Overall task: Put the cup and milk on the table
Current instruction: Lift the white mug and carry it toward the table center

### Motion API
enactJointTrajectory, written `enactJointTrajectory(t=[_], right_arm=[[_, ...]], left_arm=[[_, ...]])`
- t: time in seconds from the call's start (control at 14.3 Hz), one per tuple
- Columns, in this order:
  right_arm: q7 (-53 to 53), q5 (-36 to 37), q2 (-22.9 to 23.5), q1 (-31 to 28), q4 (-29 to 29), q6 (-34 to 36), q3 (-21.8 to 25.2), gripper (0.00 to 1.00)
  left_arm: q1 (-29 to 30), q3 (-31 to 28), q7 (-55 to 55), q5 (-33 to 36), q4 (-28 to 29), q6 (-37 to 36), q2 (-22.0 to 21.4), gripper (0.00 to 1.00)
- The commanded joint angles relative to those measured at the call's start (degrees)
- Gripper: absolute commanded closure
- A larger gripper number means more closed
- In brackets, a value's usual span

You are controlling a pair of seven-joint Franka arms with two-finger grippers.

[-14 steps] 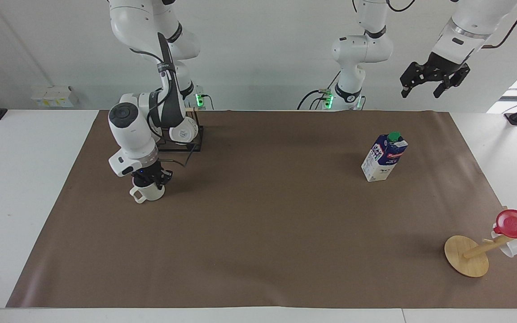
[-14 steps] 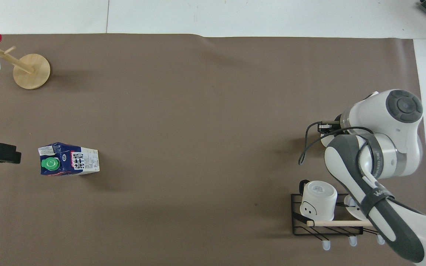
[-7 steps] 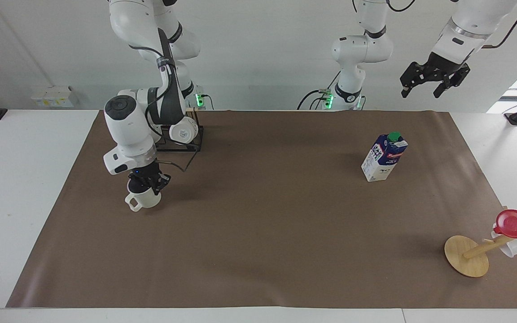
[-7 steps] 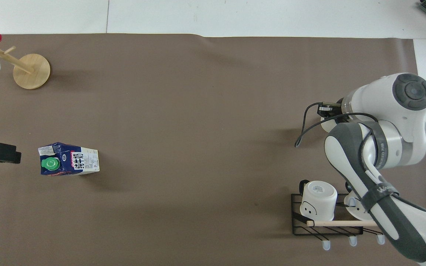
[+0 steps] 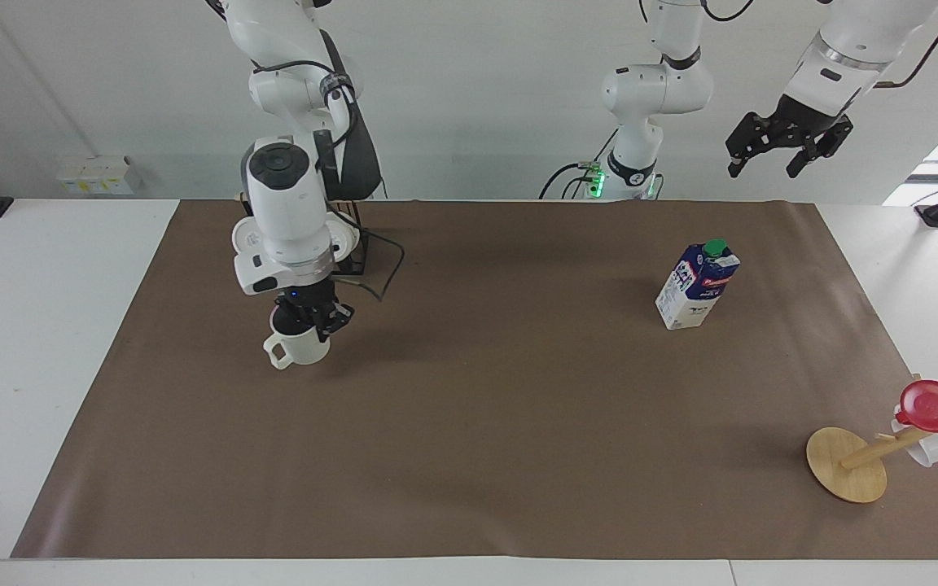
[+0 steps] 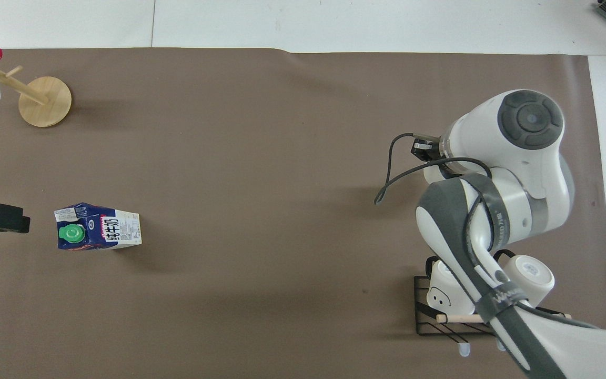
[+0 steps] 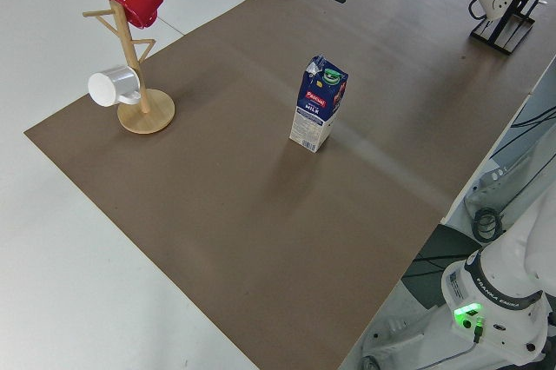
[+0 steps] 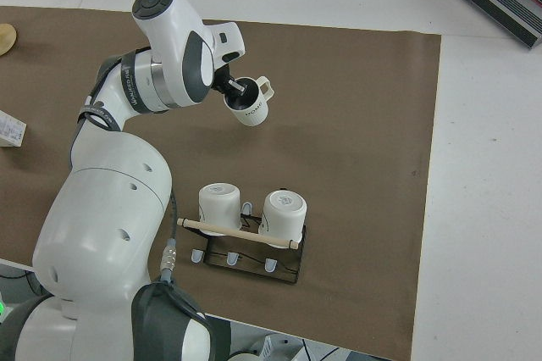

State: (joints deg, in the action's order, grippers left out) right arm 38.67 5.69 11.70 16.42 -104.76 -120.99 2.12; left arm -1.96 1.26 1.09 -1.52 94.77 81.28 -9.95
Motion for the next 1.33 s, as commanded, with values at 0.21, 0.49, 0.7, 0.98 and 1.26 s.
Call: enactJointTrajectory(t=[0.21,0.49,0.7,0.98,1.26], right_arm=[[16.6,-0.4,0.3,5.2,1.0,1.1,-0.4,1.00],[27.3,0.6,2.0,12.4,1.1,0.0,-0.5,1.00],[32.3,0.2,3.5,15.6,1.6,-0.4,-0.5,1.00],[39.5,0.8,8.2,20.3,3.2,-4.1,-0.5,1.00],[39.6,1.2,9.7,20.4,3.2,-8.3,-0.5,1.00]], left_arm=[[0.7,0.4,0.3,0.2,-1.3,-1.3,0.4,0.00],[0.7,0.4,0.3,0.2,-1.3,-1.3,0.4,0.00],[0.7,0.4,0.3,0.2,-1.3,-1.3,0.4,0.00],[0.7,0.4,0.3,0.2,-1.3,-1.3,0.4,0.00],[0.7,0.4,0.3,0.2,-1.3,-1.3,0.4,0.00]])
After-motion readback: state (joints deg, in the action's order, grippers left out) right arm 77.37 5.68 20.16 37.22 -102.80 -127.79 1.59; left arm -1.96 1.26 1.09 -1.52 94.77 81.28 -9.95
